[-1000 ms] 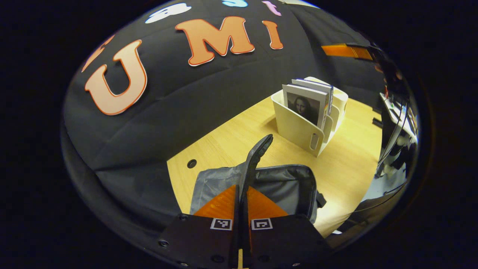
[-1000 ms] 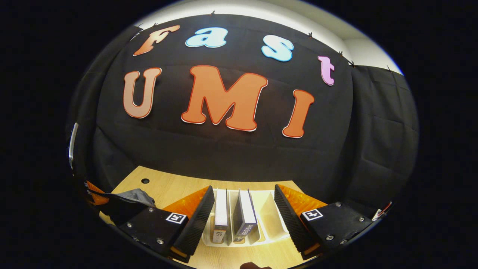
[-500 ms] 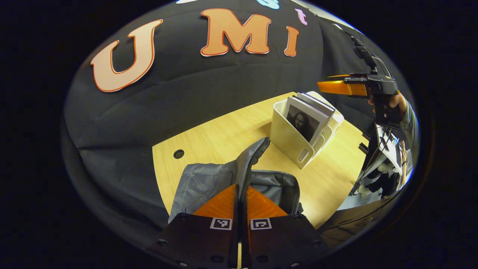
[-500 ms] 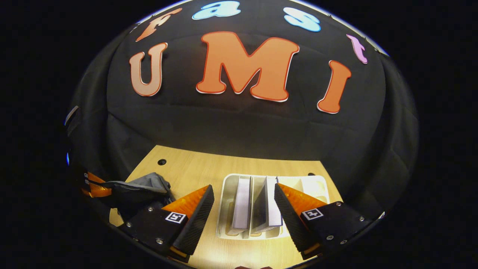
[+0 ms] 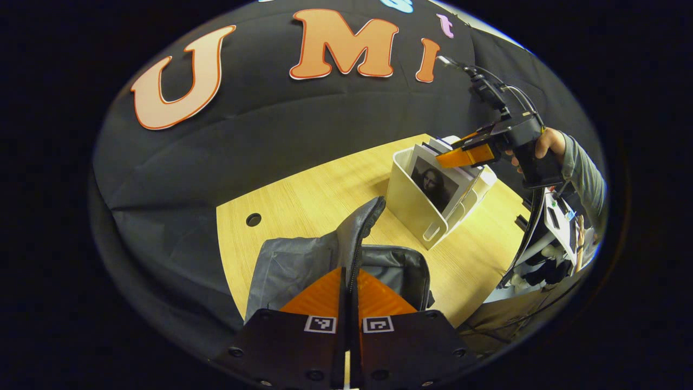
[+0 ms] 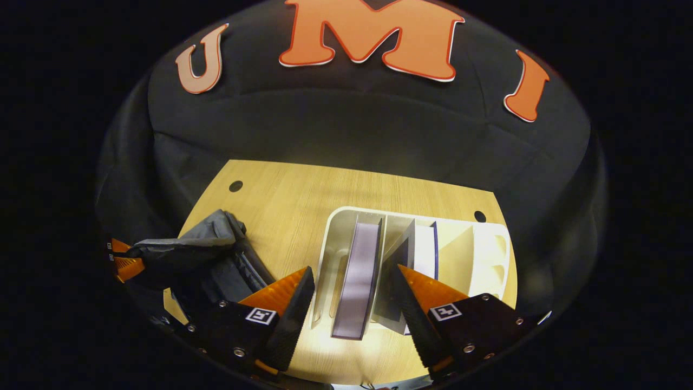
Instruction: Open the schoolbag, grab two books from the bookshelf and put them into the schoolbag.
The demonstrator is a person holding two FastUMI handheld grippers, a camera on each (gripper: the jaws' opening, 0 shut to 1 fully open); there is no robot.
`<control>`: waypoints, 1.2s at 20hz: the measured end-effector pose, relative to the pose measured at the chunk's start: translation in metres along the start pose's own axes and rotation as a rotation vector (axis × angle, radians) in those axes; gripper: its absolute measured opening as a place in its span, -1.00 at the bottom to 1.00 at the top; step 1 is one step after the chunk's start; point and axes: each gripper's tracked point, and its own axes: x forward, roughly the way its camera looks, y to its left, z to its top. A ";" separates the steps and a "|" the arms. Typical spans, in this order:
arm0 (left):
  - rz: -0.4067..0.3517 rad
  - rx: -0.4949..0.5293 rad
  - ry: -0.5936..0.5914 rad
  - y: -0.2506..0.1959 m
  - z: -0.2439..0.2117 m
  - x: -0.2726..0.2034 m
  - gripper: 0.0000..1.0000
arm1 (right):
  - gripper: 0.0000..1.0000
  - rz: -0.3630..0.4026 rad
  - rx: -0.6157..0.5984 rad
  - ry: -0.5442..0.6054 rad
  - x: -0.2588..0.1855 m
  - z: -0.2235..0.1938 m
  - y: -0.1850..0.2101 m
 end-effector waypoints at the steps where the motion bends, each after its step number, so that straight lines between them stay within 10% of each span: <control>1: 0.006 -0.006 0.000 0.002 0.000 0.000 -0.92 | 0.70 0.006 0.004 0.032 0.004 -0.002 0.002; 8: 0.031 -0.037 -0.006 0.004 -0.005 -0.002 -0.92 | -0.40 -0.001 0.076 0.111 0.016 -0.009 0.002; 24: 0.006 -0.035 -0.006 0.006 -0.011 0.007 -0.93 | -0.44 0.096 0.357 -0.099 -0.102 0.018 -0.030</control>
